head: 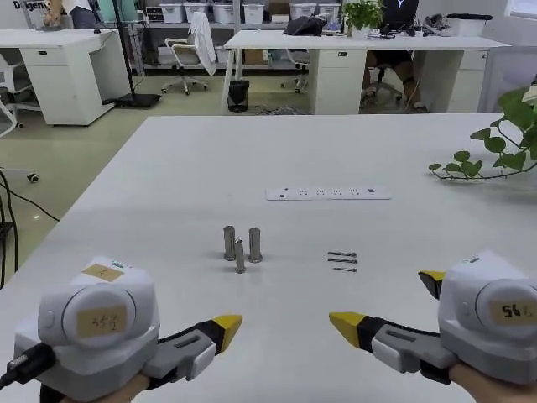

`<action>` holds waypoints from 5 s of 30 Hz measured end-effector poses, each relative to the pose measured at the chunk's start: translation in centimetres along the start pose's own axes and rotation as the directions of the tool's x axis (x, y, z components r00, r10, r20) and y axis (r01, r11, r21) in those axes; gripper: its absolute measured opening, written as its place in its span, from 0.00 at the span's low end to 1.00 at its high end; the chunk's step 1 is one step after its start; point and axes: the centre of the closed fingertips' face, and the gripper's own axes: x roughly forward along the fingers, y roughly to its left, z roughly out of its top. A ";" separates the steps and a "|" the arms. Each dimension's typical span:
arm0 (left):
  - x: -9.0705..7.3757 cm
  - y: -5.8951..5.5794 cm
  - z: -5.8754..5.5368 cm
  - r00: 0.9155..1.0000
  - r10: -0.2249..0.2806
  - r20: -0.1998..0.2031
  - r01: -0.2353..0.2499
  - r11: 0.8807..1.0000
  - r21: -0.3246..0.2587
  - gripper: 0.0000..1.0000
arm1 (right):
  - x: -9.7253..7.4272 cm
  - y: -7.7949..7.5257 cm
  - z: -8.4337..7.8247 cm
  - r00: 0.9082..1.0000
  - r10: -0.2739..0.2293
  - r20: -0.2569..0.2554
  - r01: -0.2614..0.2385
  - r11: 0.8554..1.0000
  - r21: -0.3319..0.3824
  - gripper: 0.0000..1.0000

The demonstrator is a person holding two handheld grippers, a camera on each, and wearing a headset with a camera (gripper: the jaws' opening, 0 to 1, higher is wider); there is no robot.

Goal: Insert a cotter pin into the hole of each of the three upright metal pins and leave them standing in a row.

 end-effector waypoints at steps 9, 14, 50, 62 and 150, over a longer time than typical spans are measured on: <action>-0.2 -0.1 0.4 1.000 -0.008 0.014 0.008 1.000 0.009 0.71 | -0.1 0.2 -0.1 1.000 0.005 0.001 -0.005 1.000 0.005 0.80; -0.2 -0.1 0.4 1.000 -0.012 0.011 0.012 1.000 0.019 0.70 | -0.3 0.3 0.1 1.000 0.007 0.011 -0.007 1.000 0.002 0.79; 9.8 0.1 -0.6 0.987 -0.148 -0.064 0.155 0.981 0.115 0.45 | 0.8 -0.1 -0.6 0.995 0.098 0.006 -0.098 0.994 0.047 0.68; 13.8 0.9 0.1 0.985 -0.166 -0.046 0.170 0.982 0.085 0.39 | 1.6 -0.6 -0.9 0.996 0.085 -0.018 -0.083 0.993 0.084 0.65; 17.3 -5.7 -2.3 0.937 -0.346 -0.059 0.350 0.931 0.100 0.05 | 3.5 -0.9 -2.3 0.995 0.070 -0.075 -0.058 0.986 0.154 0.55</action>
